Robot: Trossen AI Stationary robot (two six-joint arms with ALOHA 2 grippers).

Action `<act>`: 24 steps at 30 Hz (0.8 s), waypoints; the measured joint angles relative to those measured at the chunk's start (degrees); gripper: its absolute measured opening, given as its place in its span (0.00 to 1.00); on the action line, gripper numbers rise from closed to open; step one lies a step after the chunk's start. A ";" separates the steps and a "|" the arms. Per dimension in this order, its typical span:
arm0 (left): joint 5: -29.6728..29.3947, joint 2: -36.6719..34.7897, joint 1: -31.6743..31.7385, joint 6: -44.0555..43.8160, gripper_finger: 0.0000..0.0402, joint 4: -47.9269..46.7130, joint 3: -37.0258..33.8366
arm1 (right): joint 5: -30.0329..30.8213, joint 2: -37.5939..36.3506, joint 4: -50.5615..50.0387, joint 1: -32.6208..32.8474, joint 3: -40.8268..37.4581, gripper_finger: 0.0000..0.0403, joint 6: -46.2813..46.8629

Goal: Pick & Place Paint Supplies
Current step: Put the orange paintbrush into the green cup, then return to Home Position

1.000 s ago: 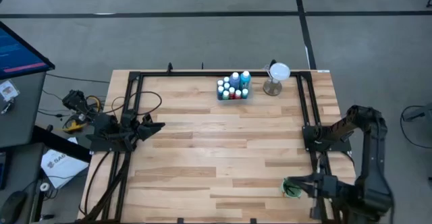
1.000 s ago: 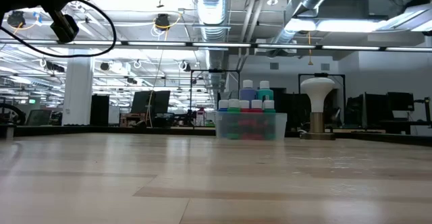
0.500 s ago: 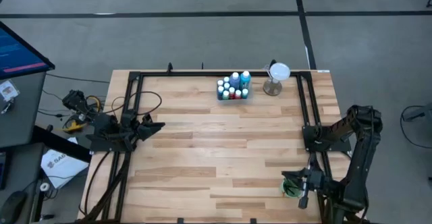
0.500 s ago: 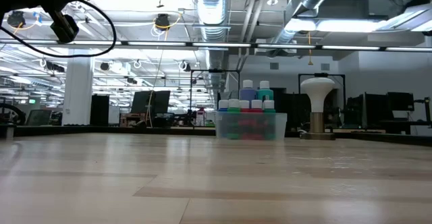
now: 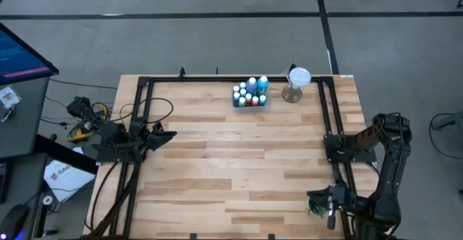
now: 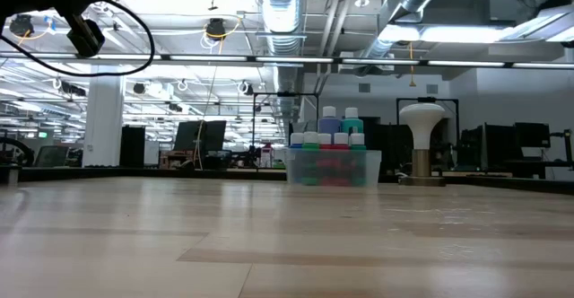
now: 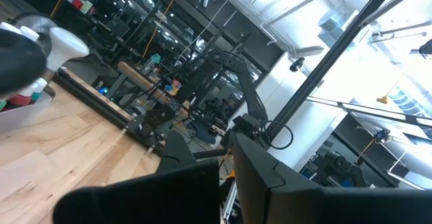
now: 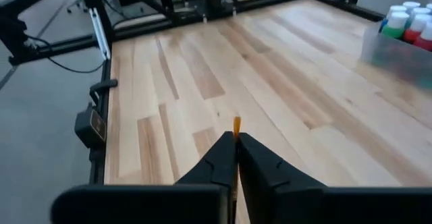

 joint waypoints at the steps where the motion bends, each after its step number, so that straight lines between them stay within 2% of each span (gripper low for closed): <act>1: 0.00 0.00 0.01 0.00 0.00 0.00 0.00 | -0.62 0.01 0.15 0.19 0.00 0.03 0.00; 17: 0.04 0.00 0.01 0.00 0.00 0.00 0.00 | -3.04 -0.02 -0.61 0.79 0.78 0.33 0.01; 22: 0.23 0.00 0.00 0.00 0.00 0.00 0.00 | -6.29 -2.62 -5.54 -0.54 7.72 0.36 0.78; 24: 0.22 0.00 -0.01 0.00 0.00 0.00 0.00 | -5.27 -4.63 -7.40 -1.79 11.96 0.37 -3.56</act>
